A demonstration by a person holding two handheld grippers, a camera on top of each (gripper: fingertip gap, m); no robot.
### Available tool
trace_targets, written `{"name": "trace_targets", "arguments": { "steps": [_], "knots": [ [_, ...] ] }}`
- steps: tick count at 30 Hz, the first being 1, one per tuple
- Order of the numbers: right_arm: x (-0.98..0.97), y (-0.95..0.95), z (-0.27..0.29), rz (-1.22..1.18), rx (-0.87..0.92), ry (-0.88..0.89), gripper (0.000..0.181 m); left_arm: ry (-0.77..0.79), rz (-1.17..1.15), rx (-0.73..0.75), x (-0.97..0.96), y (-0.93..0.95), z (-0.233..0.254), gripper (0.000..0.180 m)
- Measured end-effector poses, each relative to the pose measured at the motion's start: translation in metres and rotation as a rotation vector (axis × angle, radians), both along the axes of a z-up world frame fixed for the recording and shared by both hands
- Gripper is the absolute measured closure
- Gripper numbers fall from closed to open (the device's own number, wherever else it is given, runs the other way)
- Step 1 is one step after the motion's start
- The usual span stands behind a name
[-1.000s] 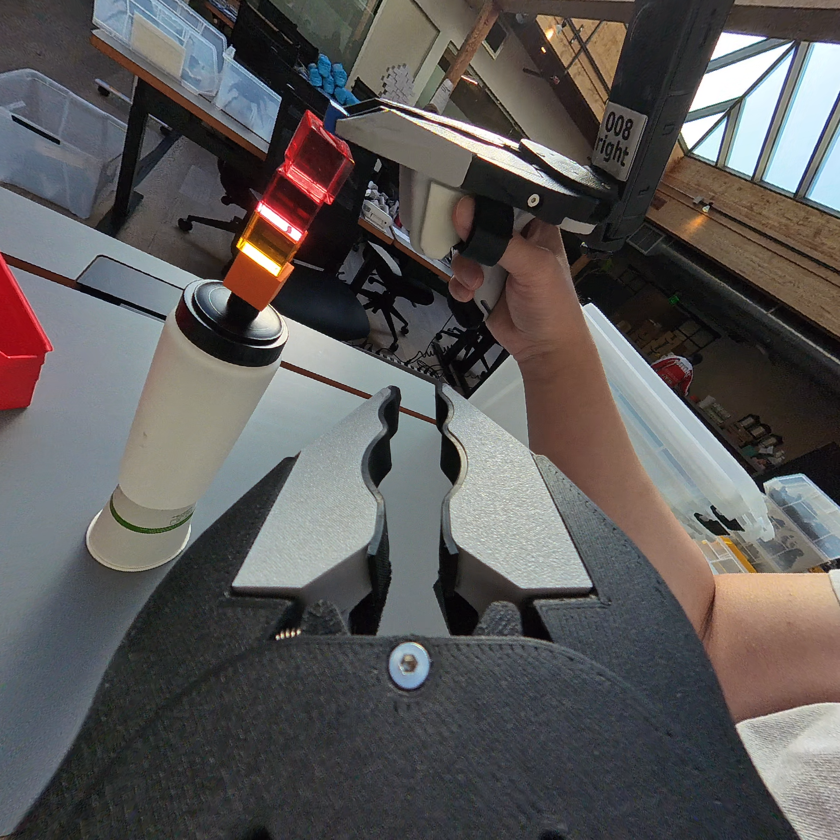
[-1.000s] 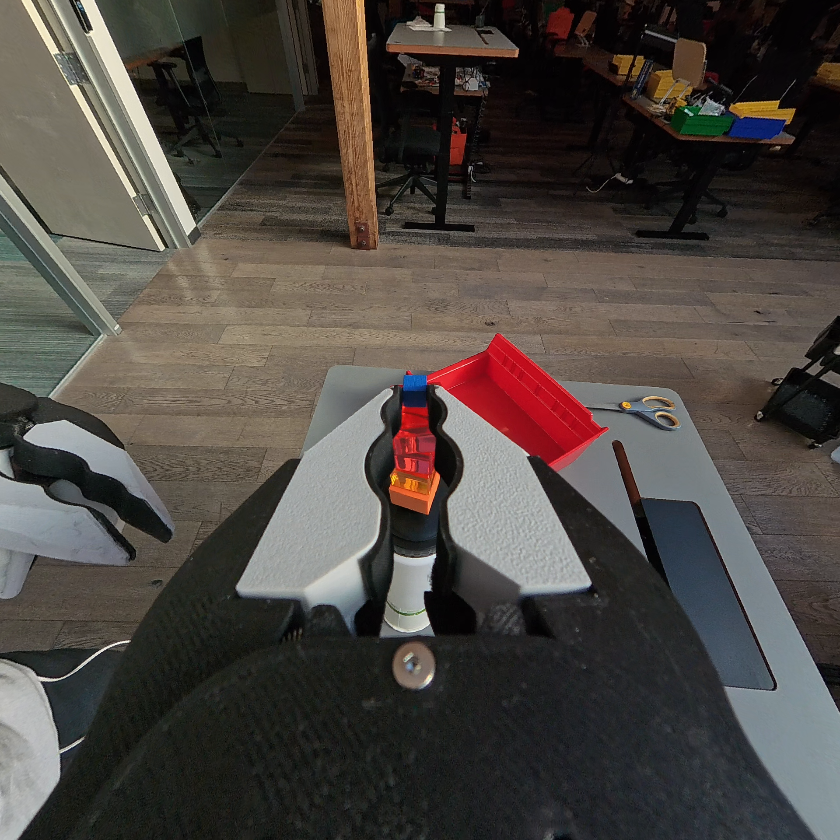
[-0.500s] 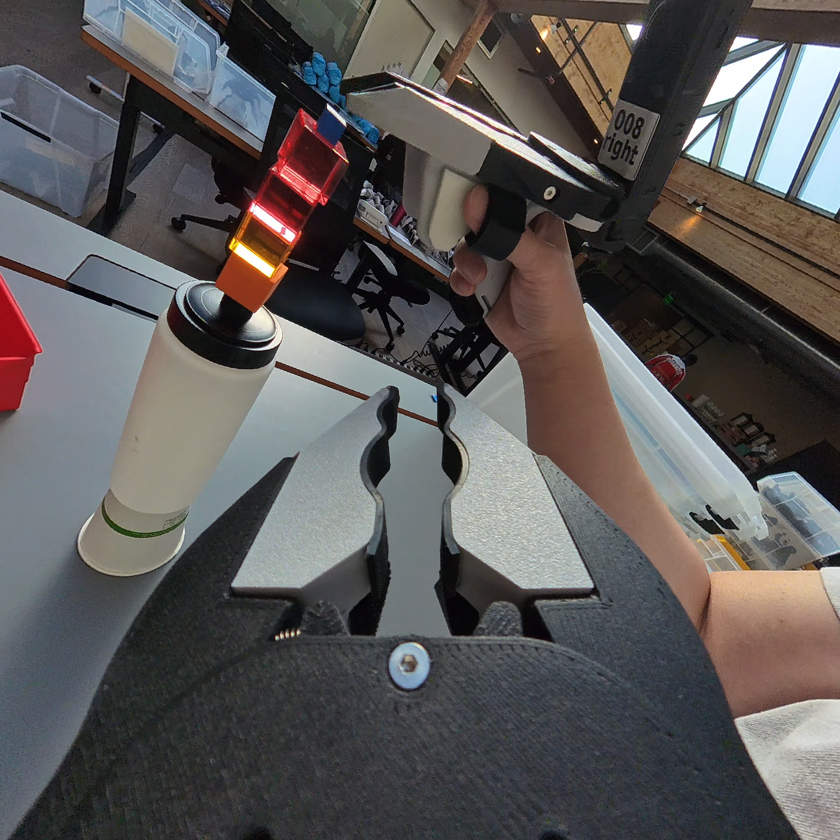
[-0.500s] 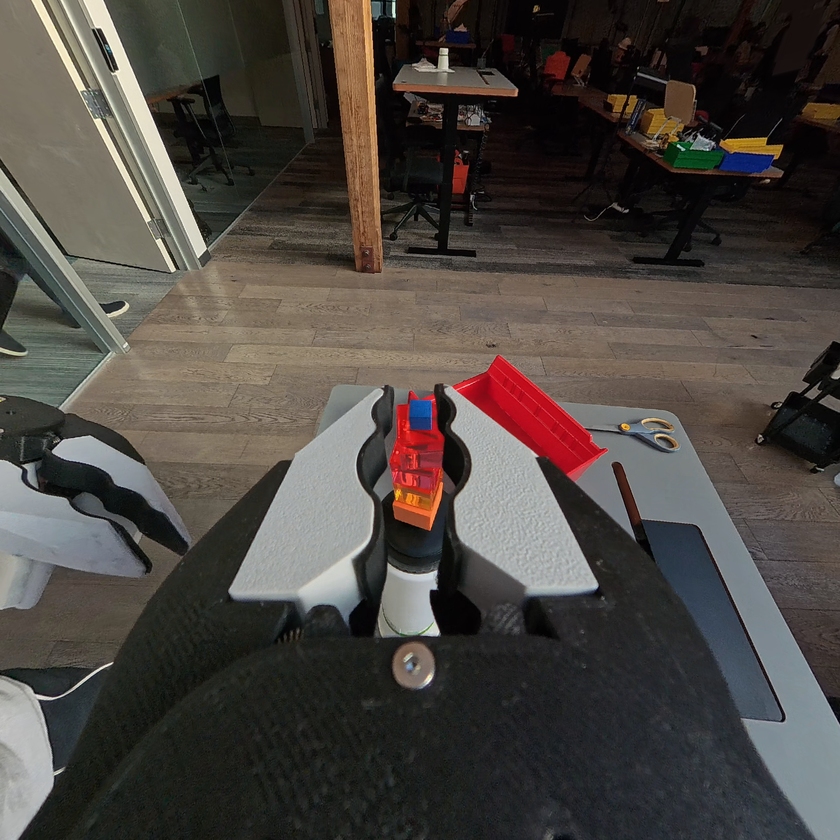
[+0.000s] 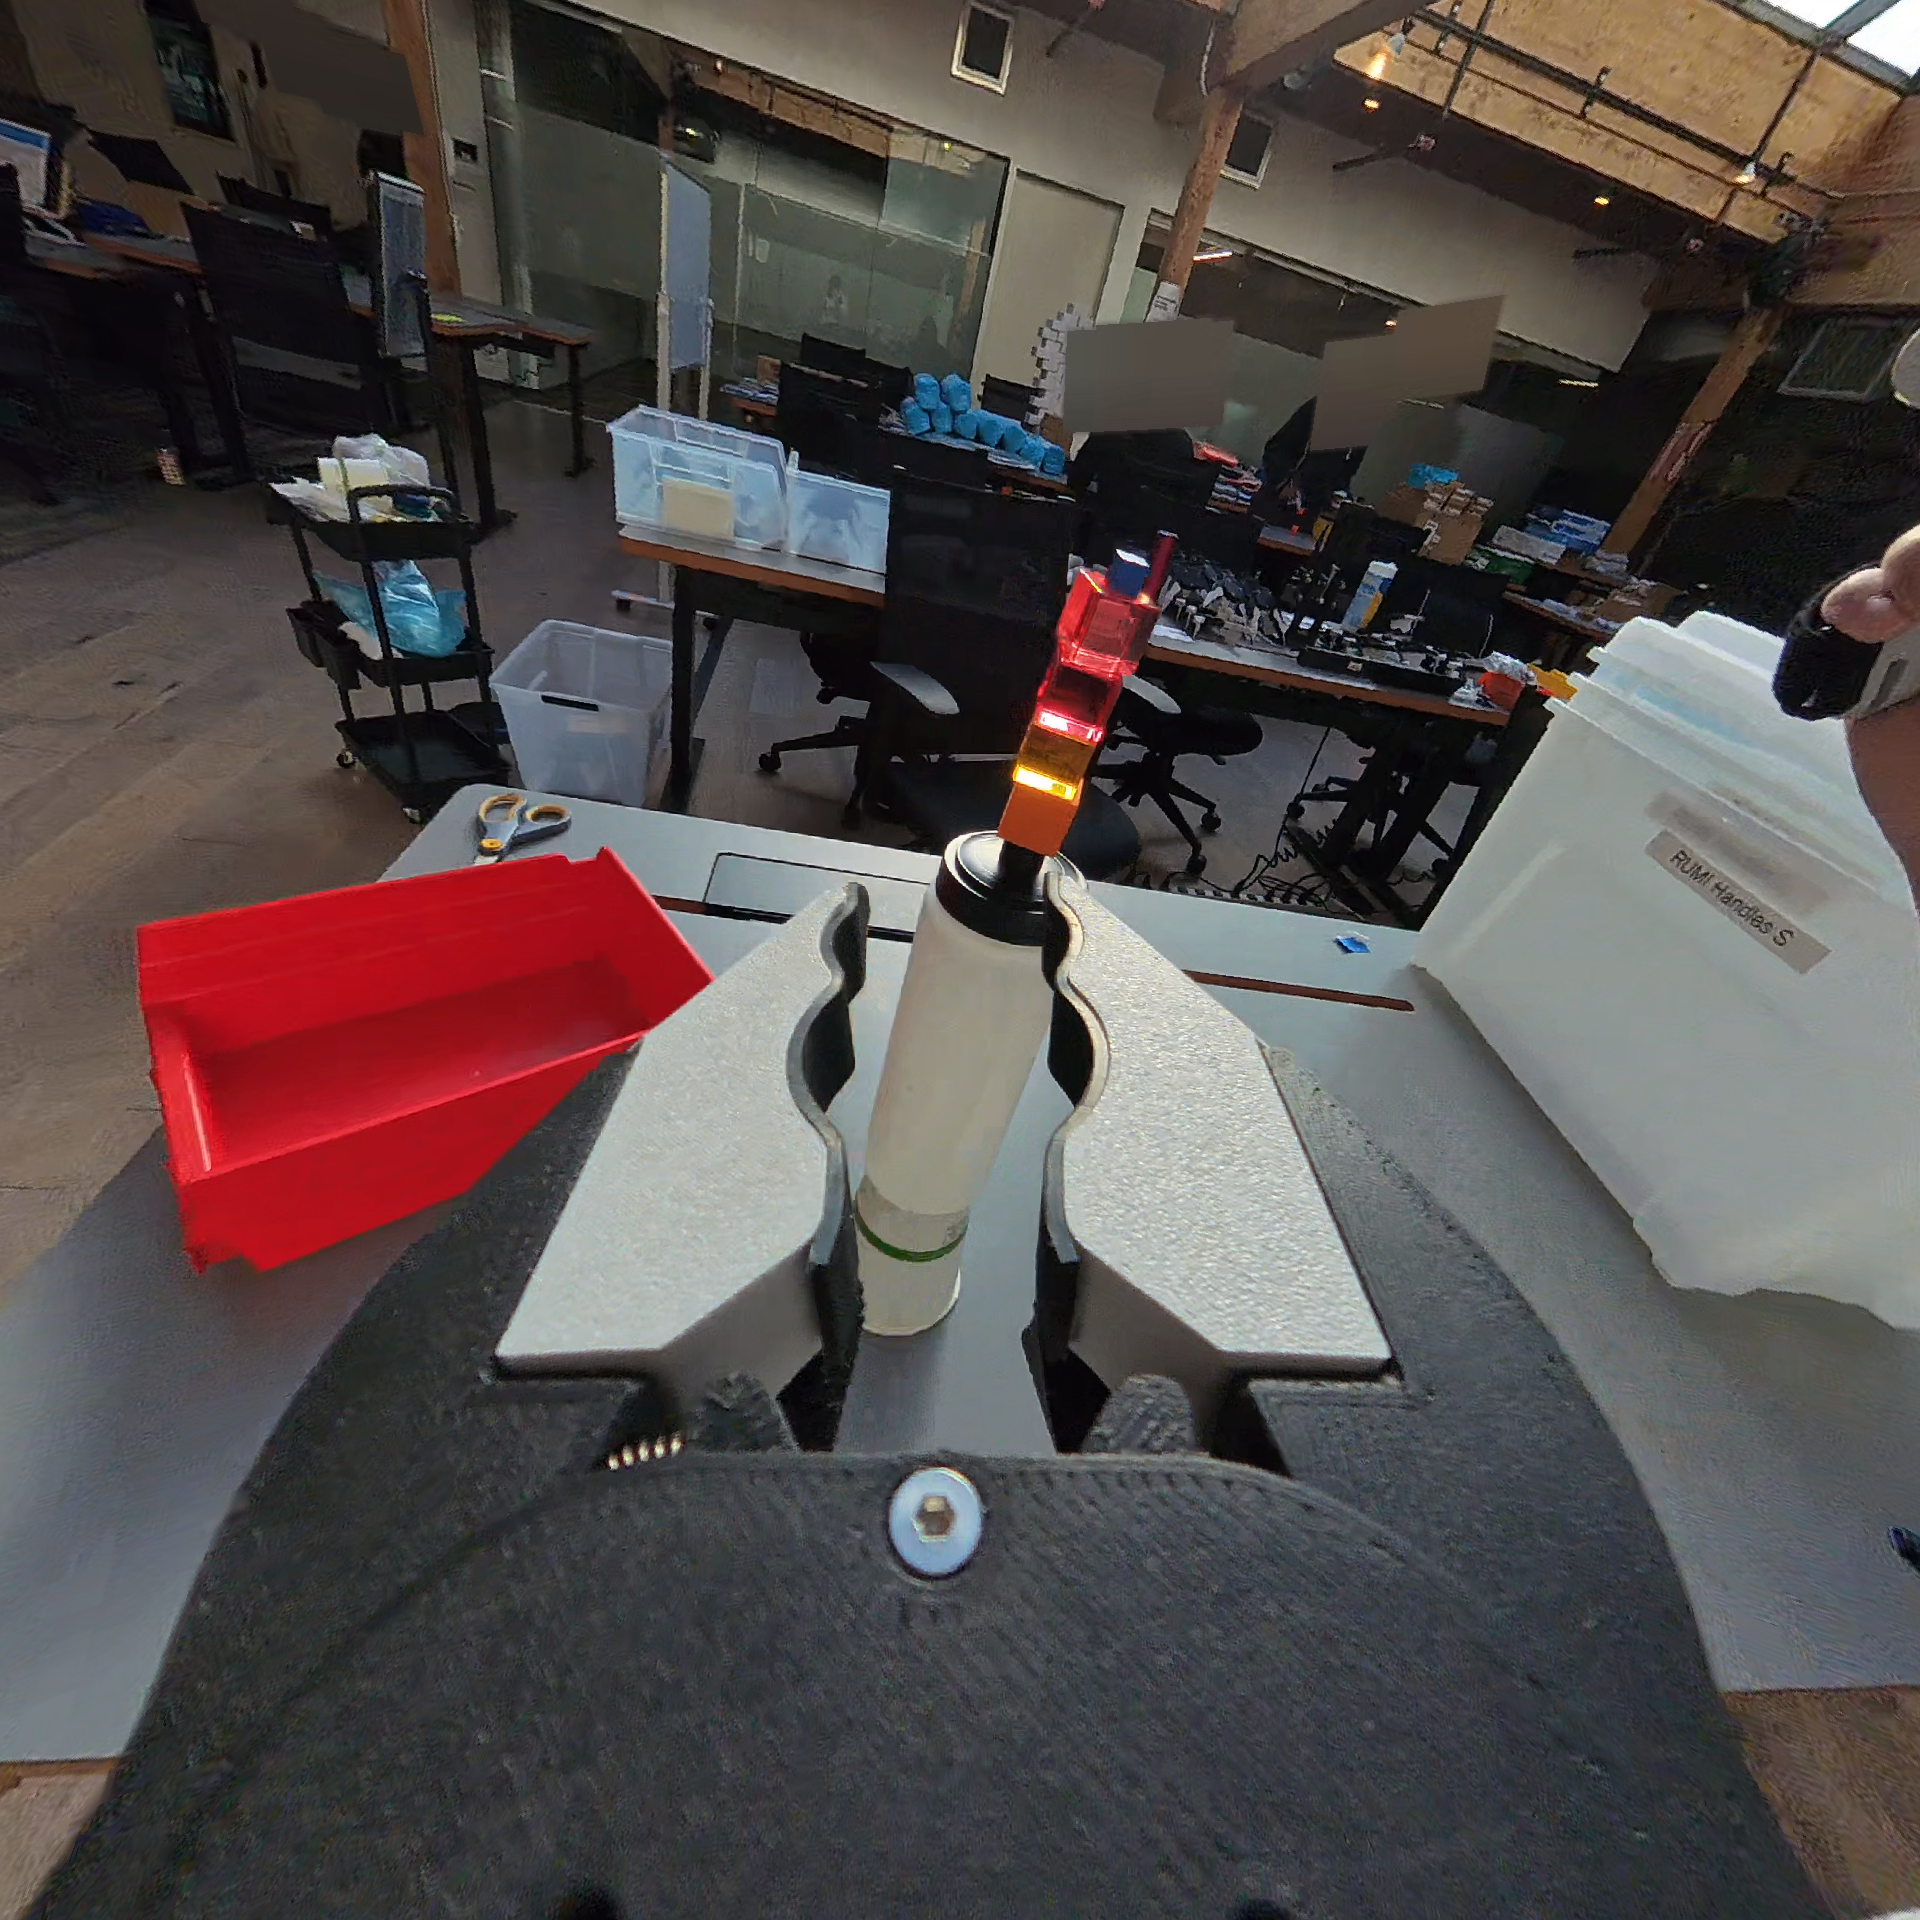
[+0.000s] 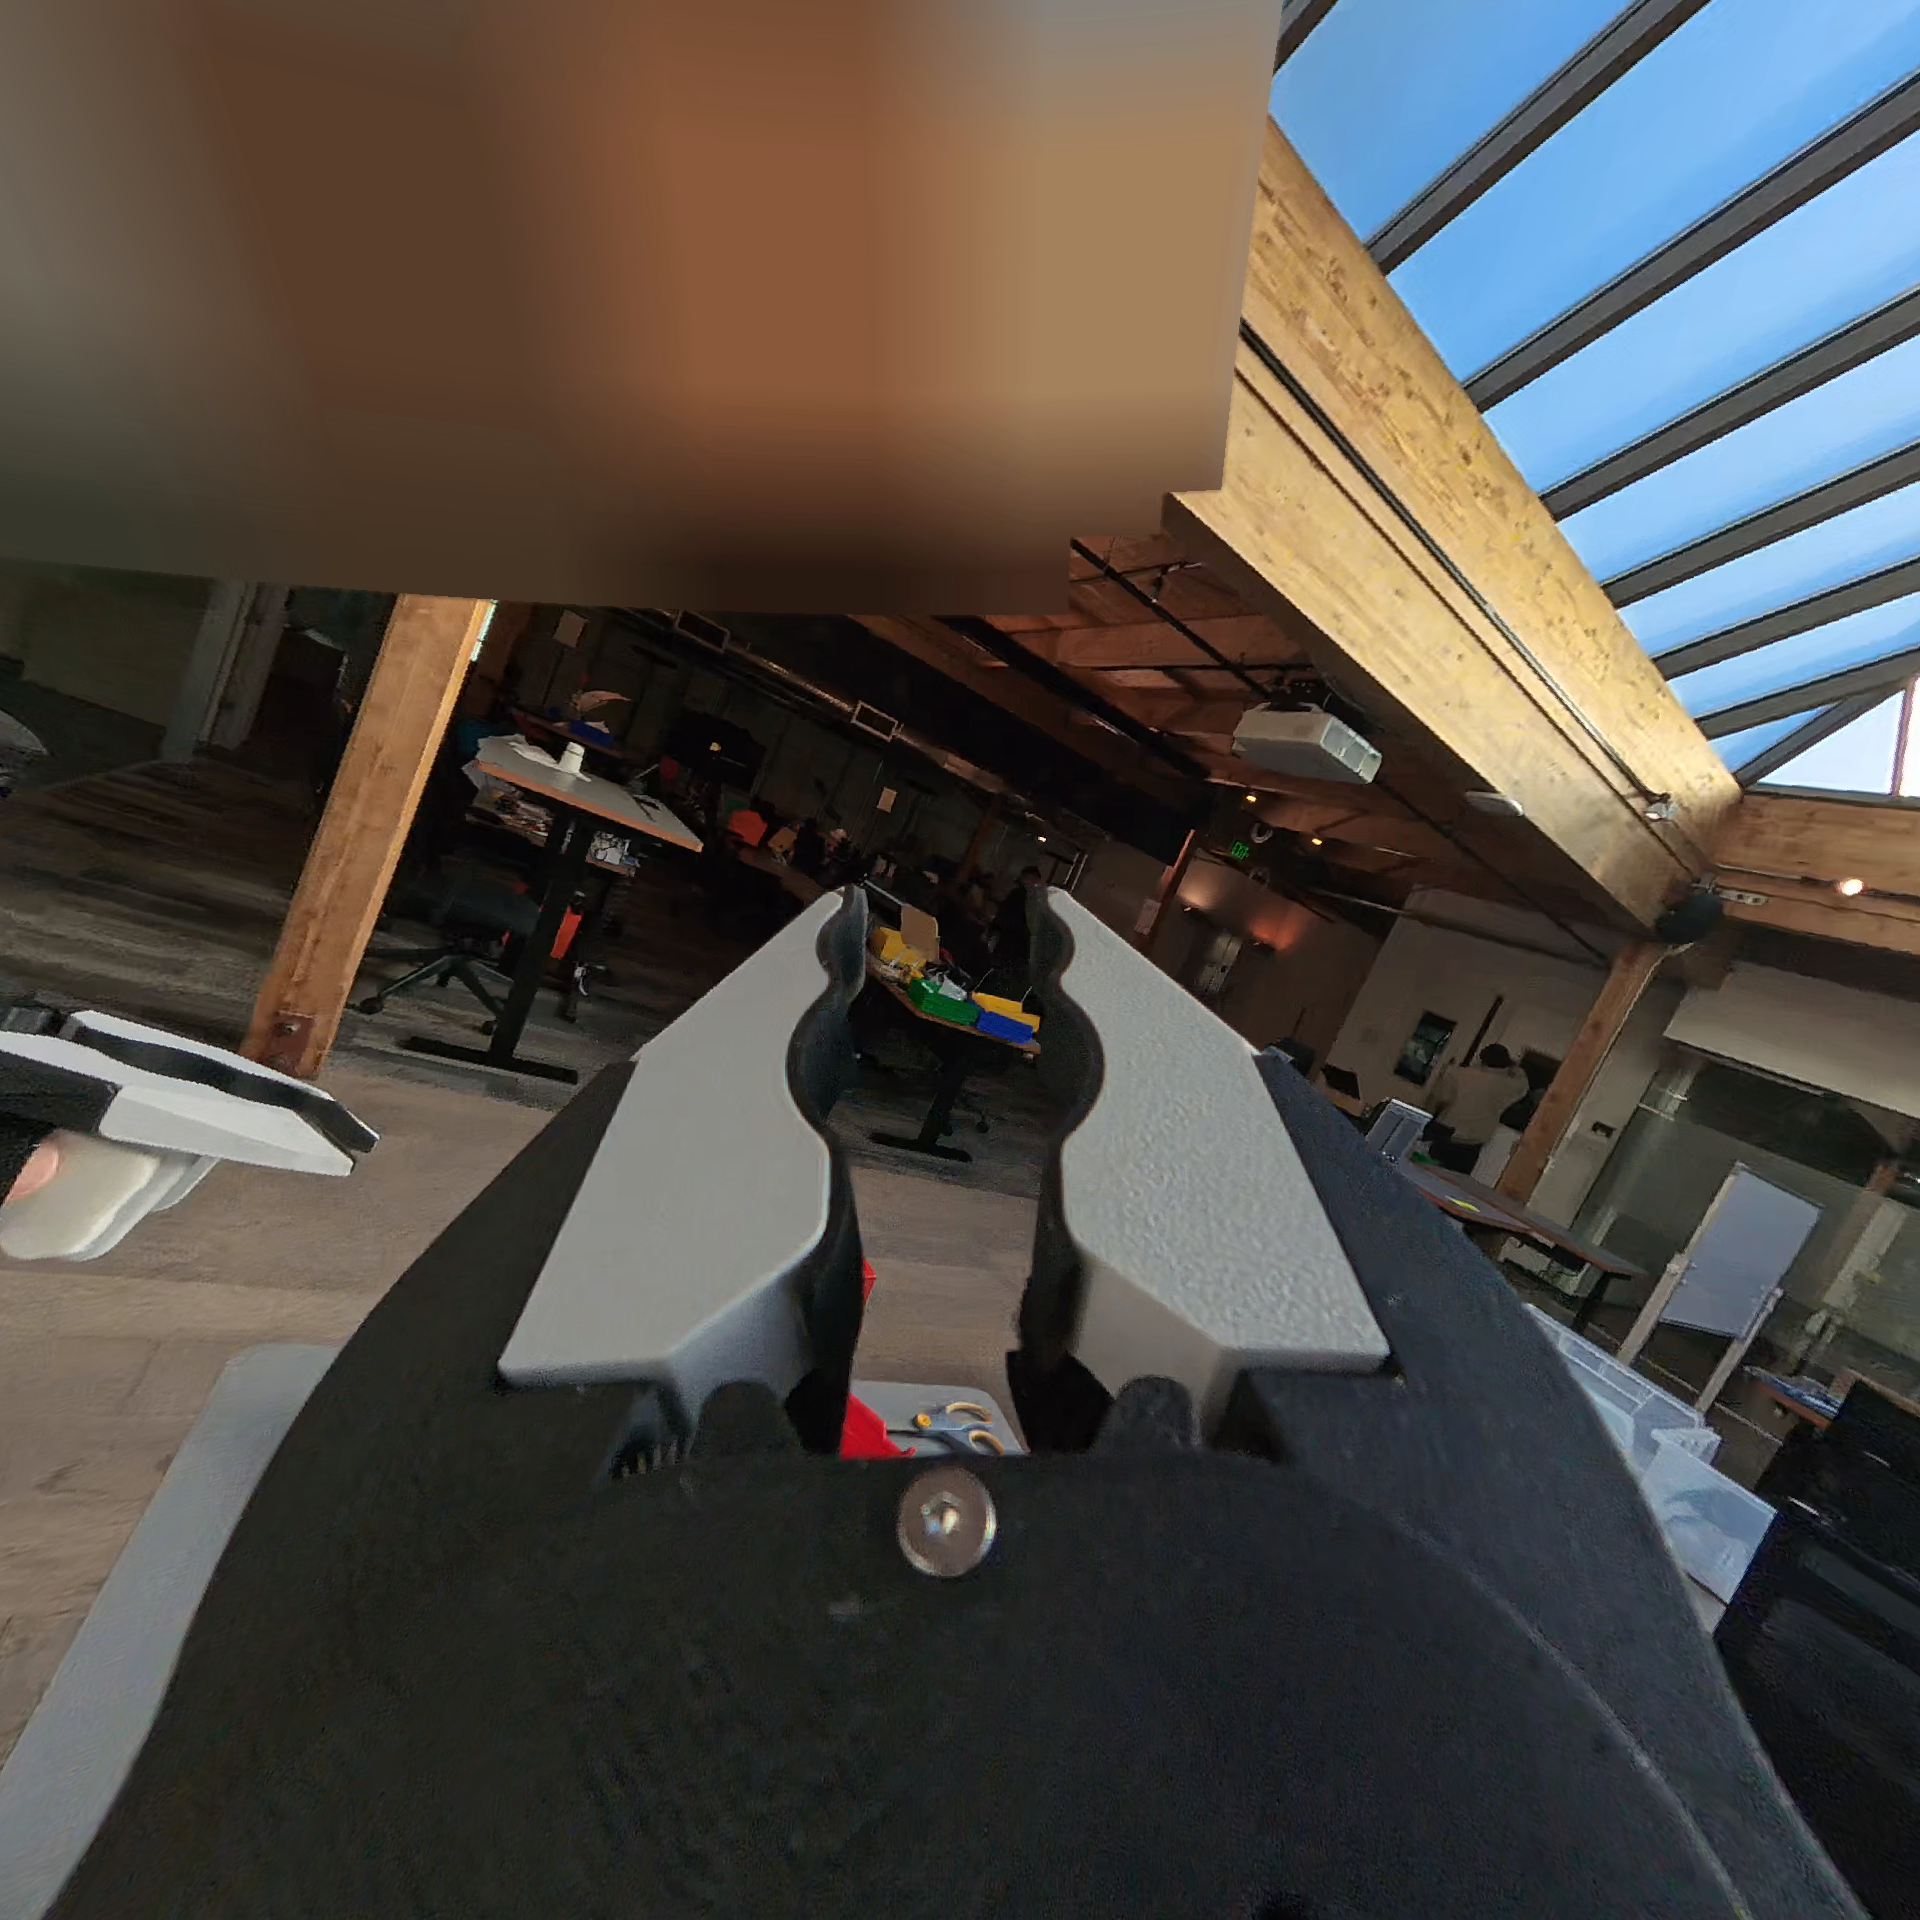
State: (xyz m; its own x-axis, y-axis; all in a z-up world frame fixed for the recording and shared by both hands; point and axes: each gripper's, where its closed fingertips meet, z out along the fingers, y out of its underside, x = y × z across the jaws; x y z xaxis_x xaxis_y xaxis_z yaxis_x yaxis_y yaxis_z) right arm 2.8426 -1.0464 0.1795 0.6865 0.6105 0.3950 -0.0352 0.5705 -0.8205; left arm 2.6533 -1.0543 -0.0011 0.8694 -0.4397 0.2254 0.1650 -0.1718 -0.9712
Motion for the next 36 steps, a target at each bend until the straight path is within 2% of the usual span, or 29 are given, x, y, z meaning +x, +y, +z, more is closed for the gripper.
{"name": "trace_targets", "arguments": {
  "steps": [2, 5, 8, 11, 13, 15, 17, 20, 22, 25, 28, 32, 36],
  "knots": [
    [0.006, -0.019, 0.007, -0.023, 0.058, 0.019, 0.158, 0.074, 0.068, 0.002, -0.027, -0.002, 0.005, 0.143],
    [0.011, -0.036, 0.01, -0.032, 0.054, -0.017, 0.158, 0.109, 0.124, -0.014, -0.058, -0.012, 0.014, 0.137],
    [0.025, -0.05, 0.007, -0.058, 0.05, -0.045, 0.159, 0.063, 0.163, -0.048, -0.086, -0.023, 0.014, 0.136],
    [0.051, -0.057, -0.009, -0.086, -0.065, -0.034, 0.159, 0.015, 0.122, -0.138, -0.107, -0.024, 0.003, 0.138],
    [0.071, -0.063, -0.021, -0.117, -0.144, -0.016, 0.16, 0.092, 0.061, -0.2, -0.117, -0.012, -0.011, 0.139],
    [0.092, -0.071, -0.025, -0.173, -0.202, -0.007, 0.161, 0.236, 0.0, -0.266, -0.127, 0.012, -0.029, 0.138],
    [0.106, -0.079, -0.023, -0.241, -0.243, -0.032, 0.16, 0.394, -0.082, -0.307, -0.135, 0.045, -0.044, 0.135],
    [0.114, -0.088, -0.014, -0.376, -0.264, -0.093, 0.161, 0.6, -0.235, -0.265, -0.139, 0.112, -0.062, 0.133],
    [0.108, -0.095, -0.007, -0.47, -0.245, -0.117, 0.161, 0.685, -0.358, -0.246, -0.139, 0.16, -0.082, 0.133],
    [0.083, -0.102, -0.004, -0.587, -0.248, -0.128, 0.161, 0.699, -0.573, -0.211, -0.127, 0.224, -0.115, 0.134],
    [0.044, -0.106, 0.002, -0.649, -0.3, -0.066, 0.161, 0.813, -0.801, -0.172, -0.118, 0.274, -0.165, 0.132],
    [-0.019, -0.111, 0.049, -0.673, -0.284, 0.059, 0.161, 0.918, -1.086, -0.169, -0.109, 0.301, -0.244, 0.13],
    [-0.068, -0.106, 0.087, -0.761, -0.269, 0.05, 0.161, 0.982, -1.306, -0.162, -0.096, 0.304, -0.305, 0.131]
  ]
}}
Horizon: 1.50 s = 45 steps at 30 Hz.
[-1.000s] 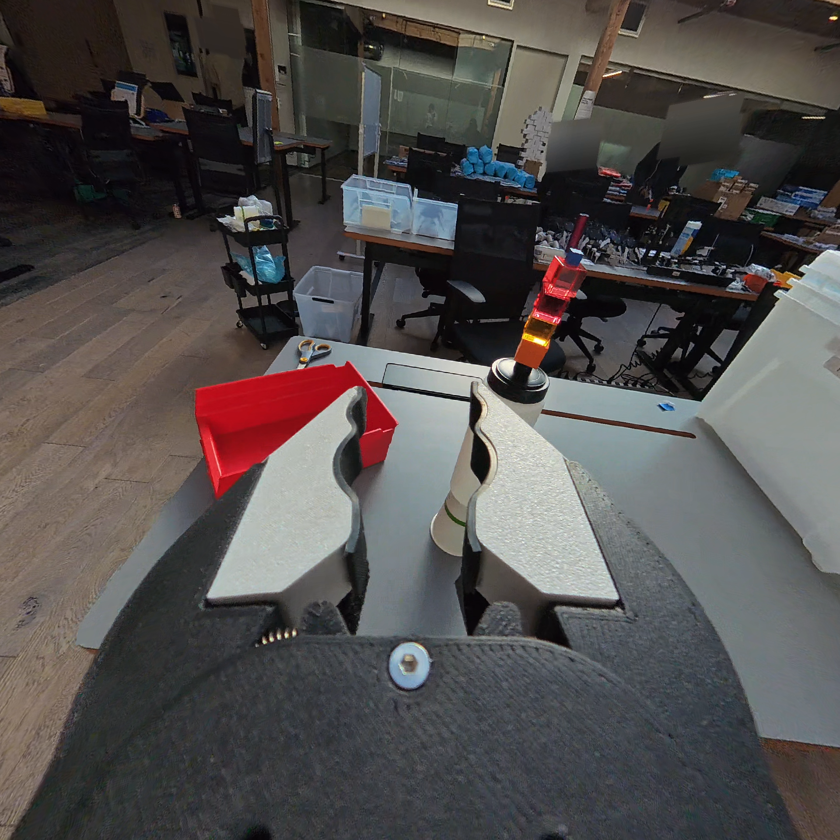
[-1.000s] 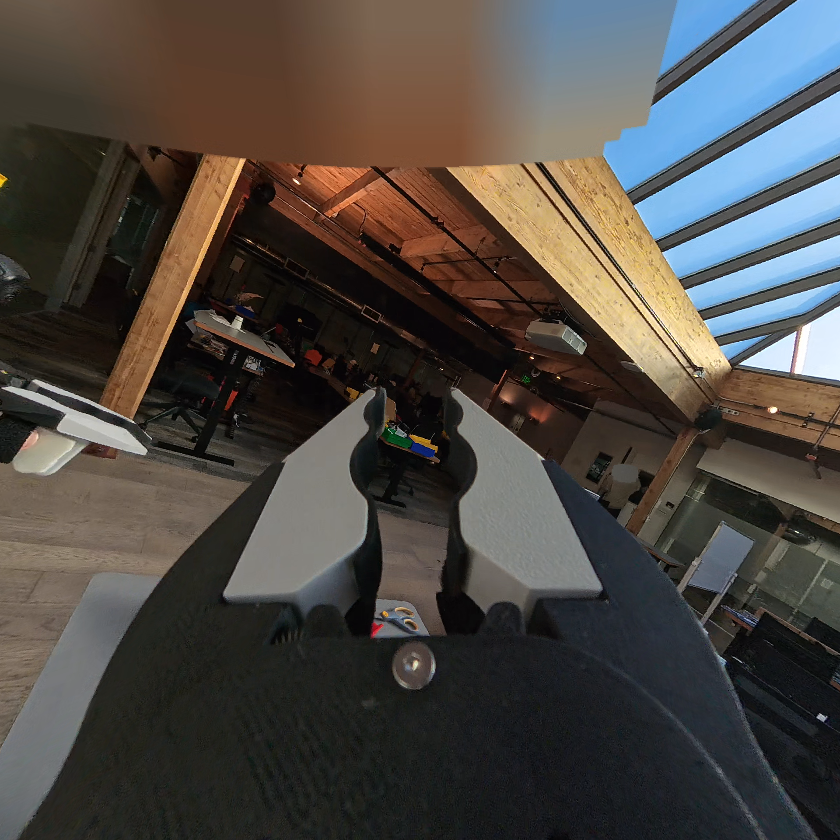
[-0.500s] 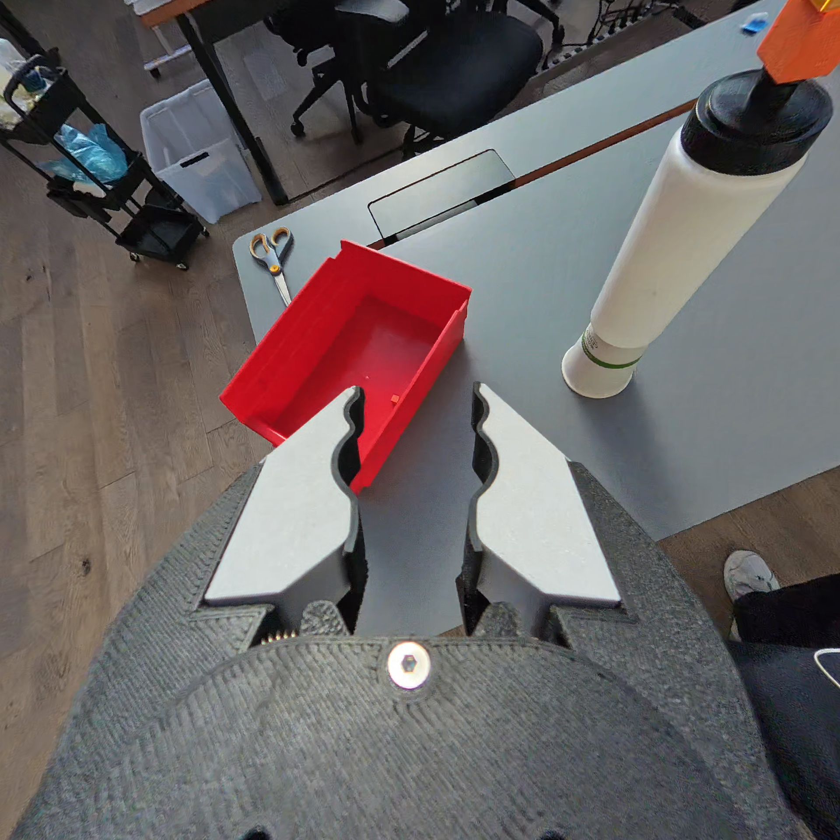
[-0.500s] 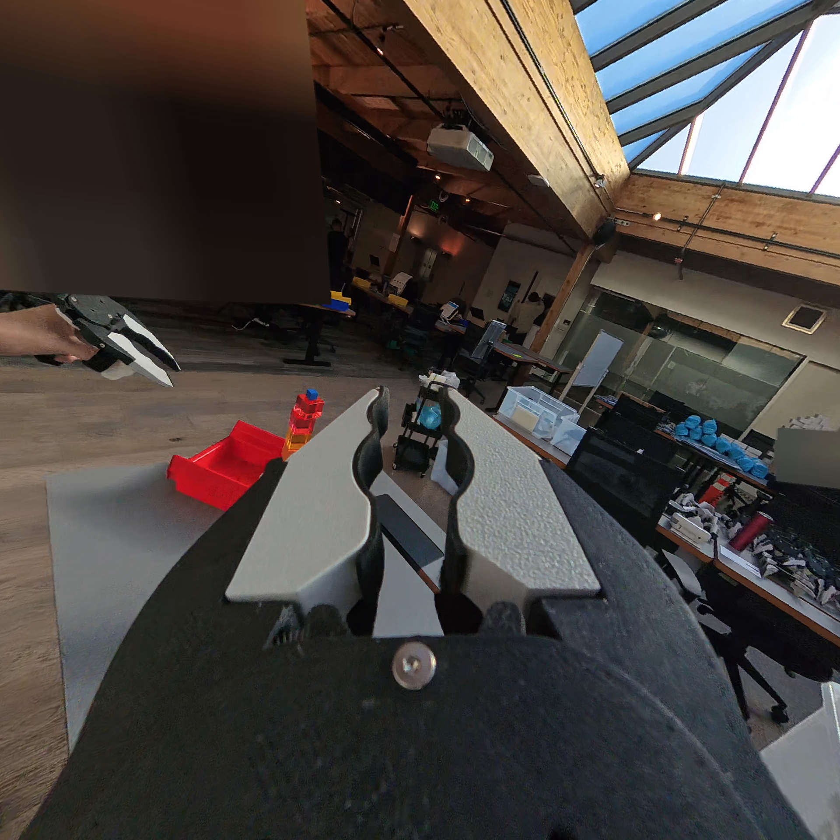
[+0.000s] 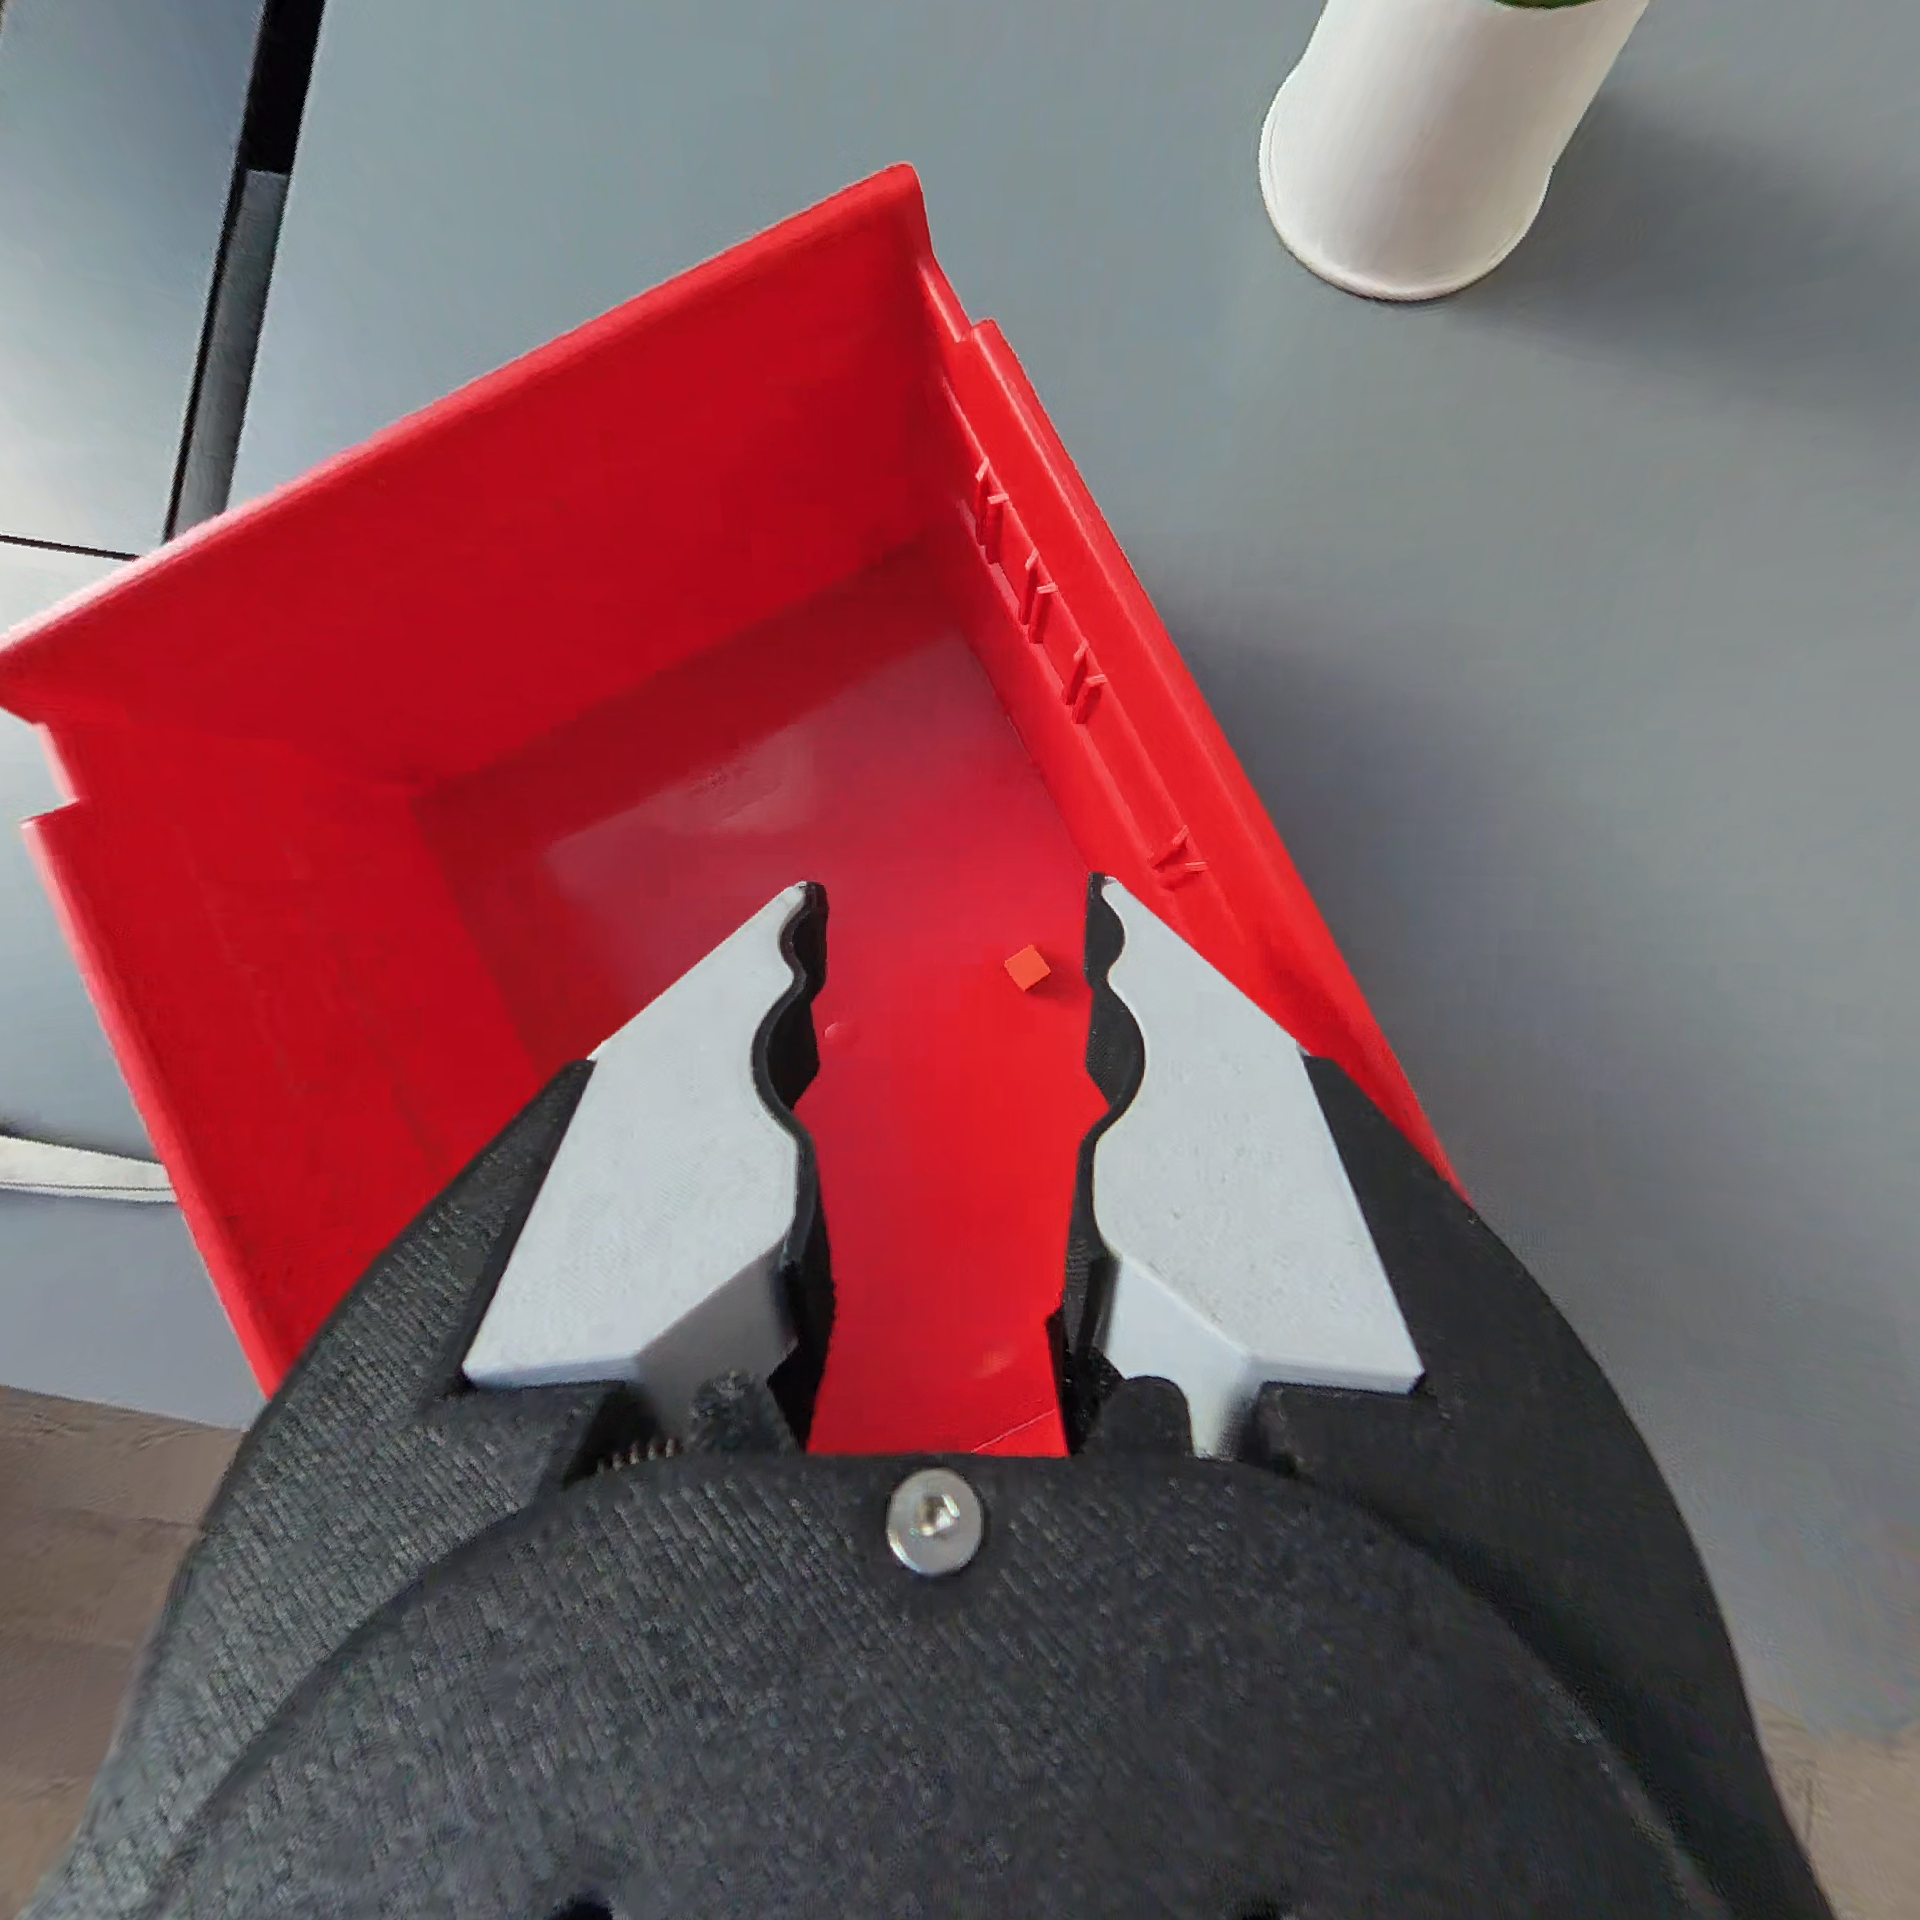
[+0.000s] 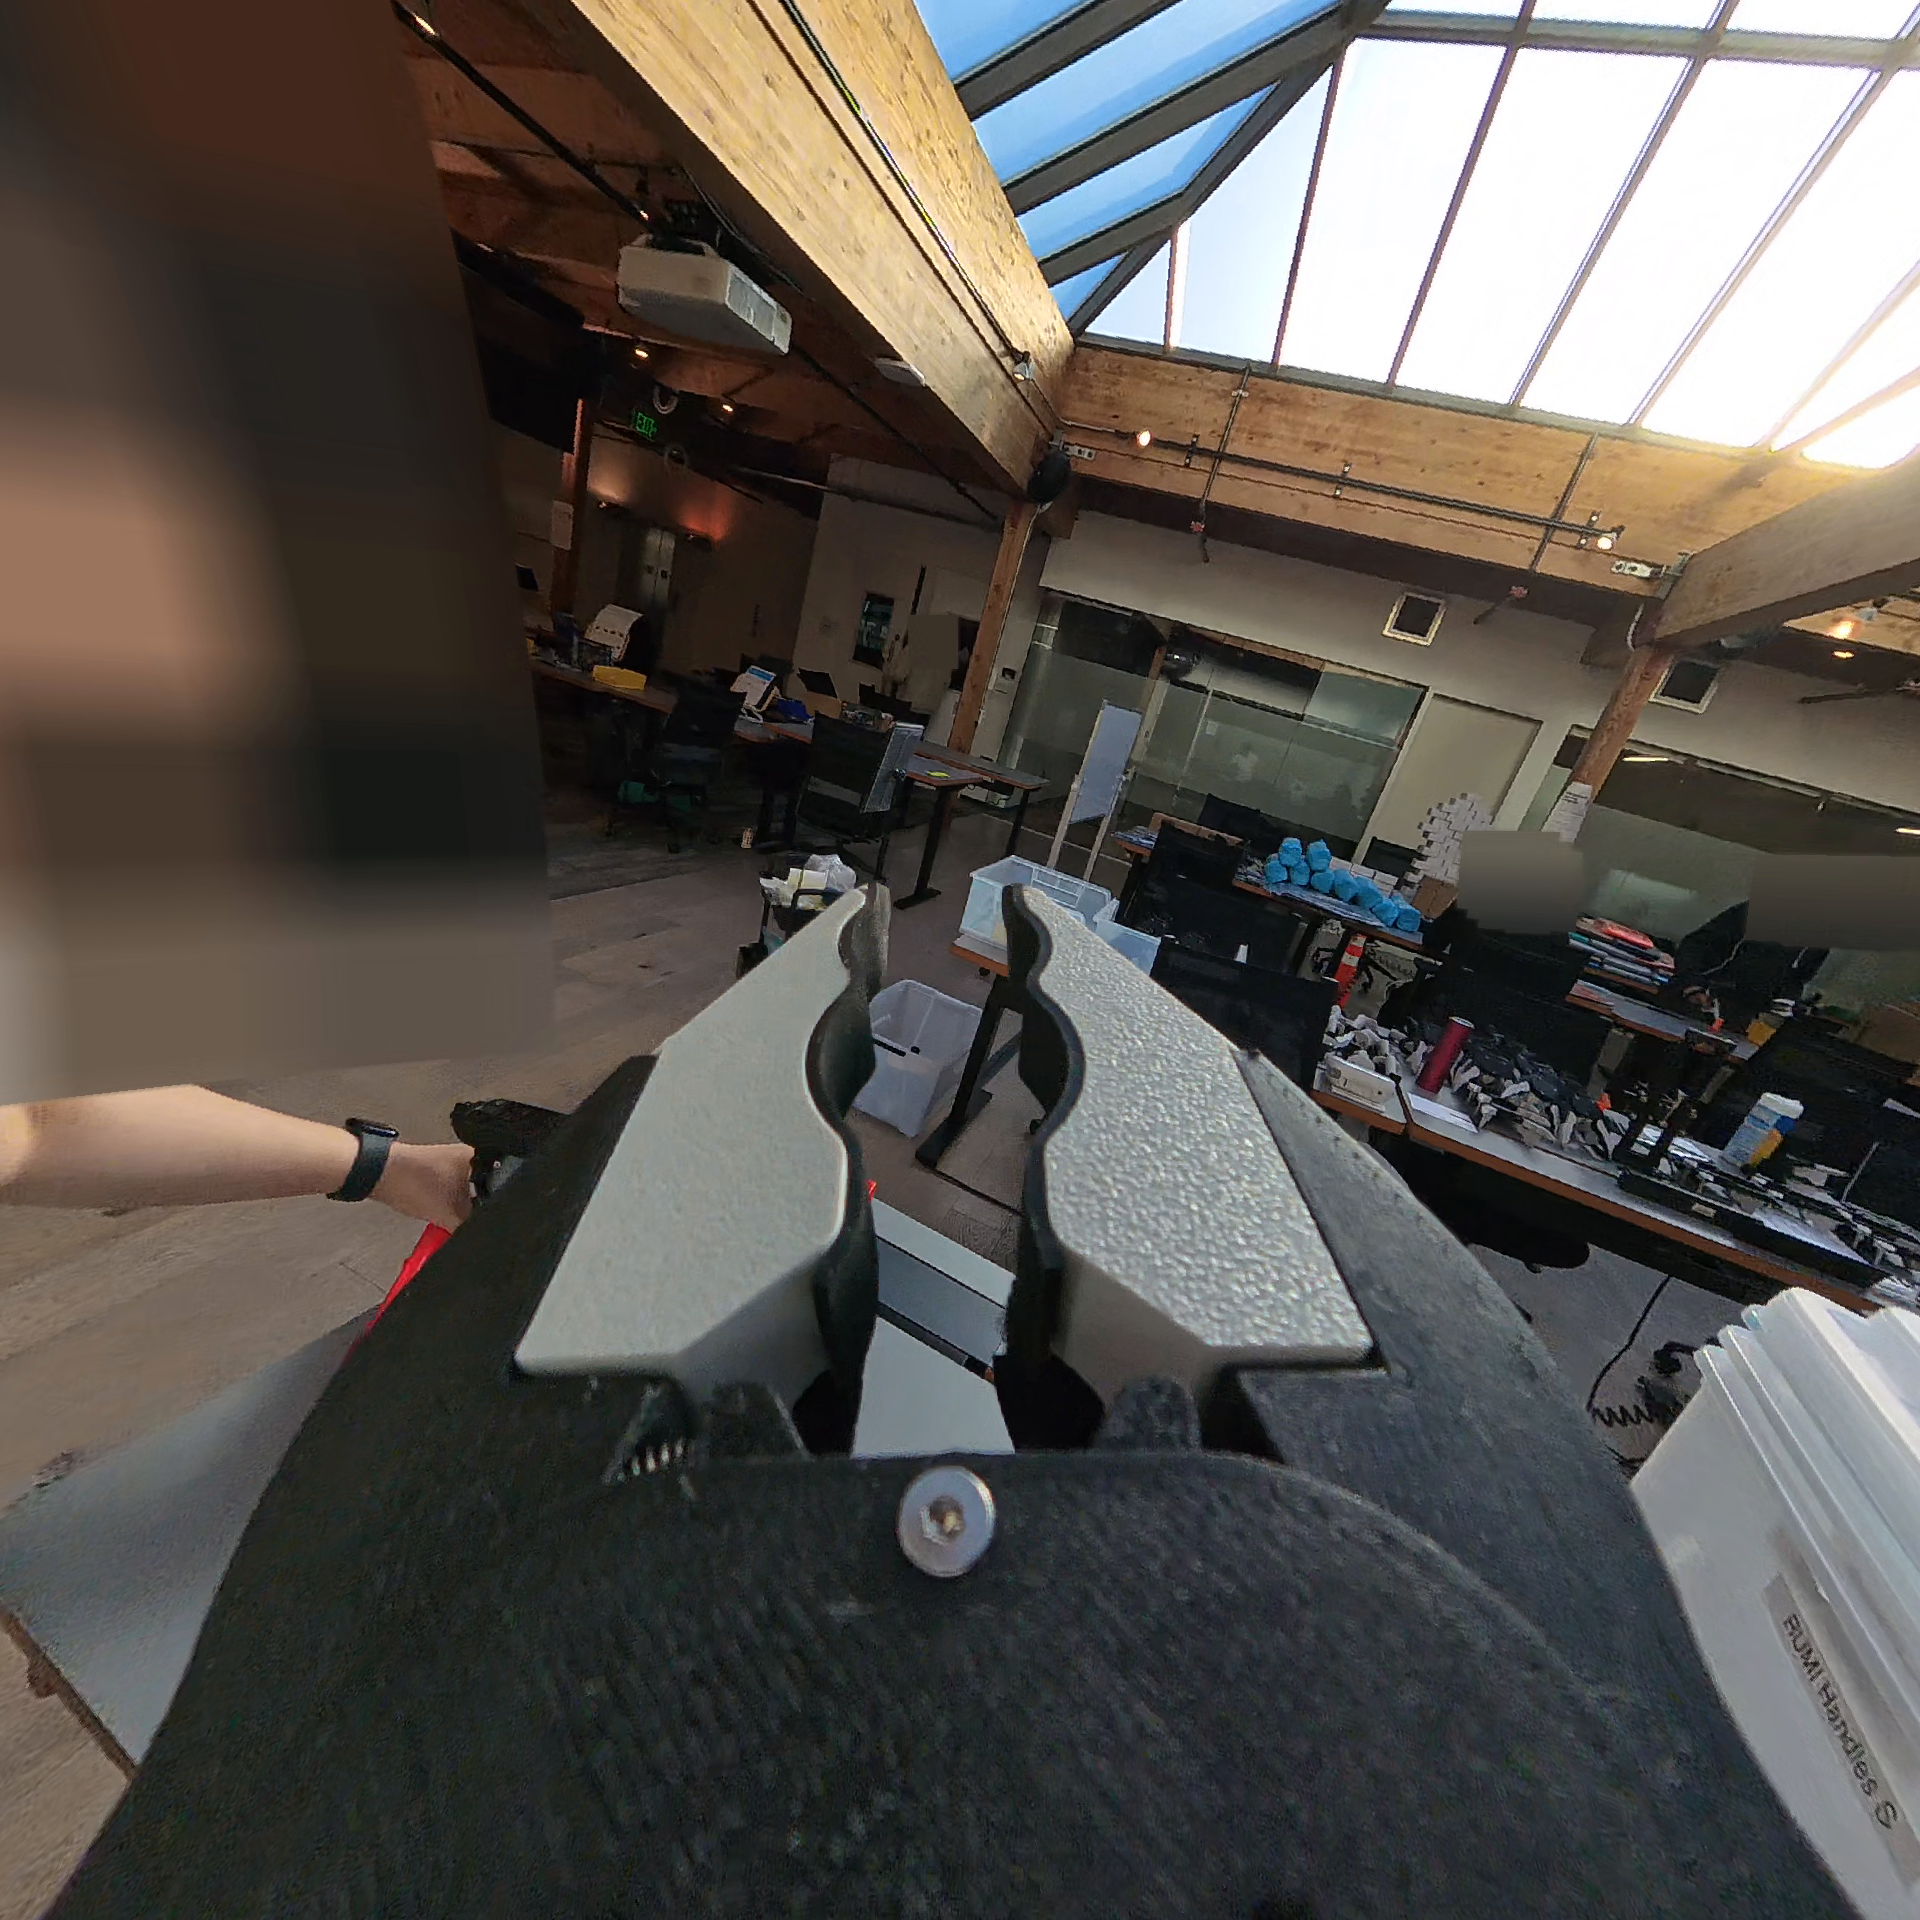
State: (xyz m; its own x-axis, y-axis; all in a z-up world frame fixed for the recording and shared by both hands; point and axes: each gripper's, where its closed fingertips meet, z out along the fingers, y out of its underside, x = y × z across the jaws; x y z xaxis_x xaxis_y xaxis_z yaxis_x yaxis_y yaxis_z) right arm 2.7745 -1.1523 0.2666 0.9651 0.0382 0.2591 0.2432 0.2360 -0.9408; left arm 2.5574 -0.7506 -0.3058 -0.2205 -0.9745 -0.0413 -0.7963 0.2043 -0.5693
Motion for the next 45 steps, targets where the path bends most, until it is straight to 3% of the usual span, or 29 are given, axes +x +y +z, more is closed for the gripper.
{"name": "trace_targets", "arguments": {
  "steps": [6, 10, 19, 21, 26, 29, 33, 38, 42, 45],
  "knots": [
    [-0.042, 0.029, 0.0, -0.124, -0.121, -0.078, 0.16, 0.085, -0.177, -0.059, -0.017, -0.008, -0.052, 0.143],
    [-0.056, 0.049, -0.019, -0.123, -0.202, -0.058, 0.159, 0.129, -0.303, -0.014, -0.025, -0.014, -0.076, 0.143],
    [-0.077, 0.057, -0.04, -0.106, -0.309, -0.077, 0.159, 0.168, -0.444, 0.046, -0.018, -0.017, -0.095, 0.155],
    [-0.076, 0.052, -0.041, -0.105, -0.31, -0.075, 0.159, 0.168, -0.467, 0.08, -0.019, -0.018, -0.096, 0.167],
    [-0.064, 0.037, -0.046, -0.089, -0.309, -0.045, 0.159, 0.184, -0.405, 0.1, -0.019, -0.018, -0.096, 0.169],
    [-0.053, 0.024, -0.049, -0.071, -0.3, -0.04, 0.159, 0.199, -0.236, 0.161, -0.025, 0.001, -0.087, 0.169],
    [-0.032, -0.005, -0.055, -0.029, -0.272, -0.024, 0.159, 0.071, 0.167, 0.127, -0.047, 0.026, -0.02, 0.17],
    [0.011, -0.063, -0.069, 0.022, -0.216, -0.009, 0.159, -0.213, 0.584, 0.067, -0.09, -0.014, 0.127, 0.17],
    [0.054, -0.111, -0.09, 0.044, -0.151, -0.046, 0.159, -0.537, 0.722, -0.054, -0.08, -0.139, 0.243, 0.17],
    [0.064, -0.129, -0.121, 0.167, -0.182, -0.034, 0.159, -0.778, 0.635, -0.286, -0.027, -0.276, 0.309, 0.17]
  ]
}}
